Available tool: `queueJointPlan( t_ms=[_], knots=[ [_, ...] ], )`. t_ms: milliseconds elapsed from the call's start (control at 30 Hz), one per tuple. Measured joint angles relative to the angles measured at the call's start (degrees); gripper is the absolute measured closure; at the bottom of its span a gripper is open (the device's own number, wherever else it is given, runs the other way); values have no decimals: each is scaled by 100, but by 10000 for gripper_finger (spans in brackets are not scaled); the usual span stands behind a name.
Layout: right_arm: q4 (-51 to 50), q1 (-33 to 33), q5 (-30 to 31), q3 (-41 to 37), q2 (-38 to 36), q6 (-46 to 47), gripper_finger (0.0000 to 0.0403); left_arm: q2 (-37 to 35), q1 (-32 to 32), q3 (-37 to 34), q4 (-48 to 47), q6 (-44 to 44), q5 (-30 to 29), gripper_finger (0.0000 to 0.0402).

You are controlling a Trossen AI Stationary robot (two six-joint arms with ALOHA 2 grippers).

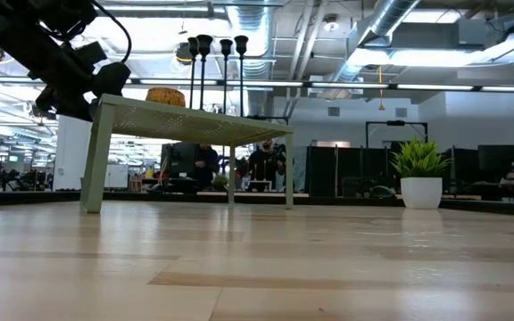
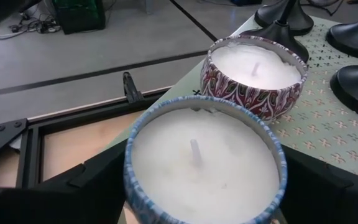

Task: Pick & Place candle stick holders
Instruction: Put the light blue patterned scented candle on the shelf

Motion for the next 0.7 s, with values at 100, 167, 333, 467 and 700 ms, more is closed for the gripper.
queueJointPlan(
  t_ms=[100, 167, 333, 467, 700],
  knots=[
    [50, -2, 0, 0, 0, 0, 101, 138, 0, 2, 162, 93, -13, 51],
    [113, -2, 2, 2, 0, 0, 101, 218, 0, 2, 291, 326, 25, 42],
    [213, -2, 2, 2, 0, 0, 101, 270, -3, 80, 422, 600, 322, 33],
    [243, -2, 2, 2, 0, 0, 101, 263, -5, 270, 424, 842, 456, 32],
    [239, -26, 2, 2, 0, -44, 101, 267, -4, 385, 396, 1146, 371, 32]
  ],
)
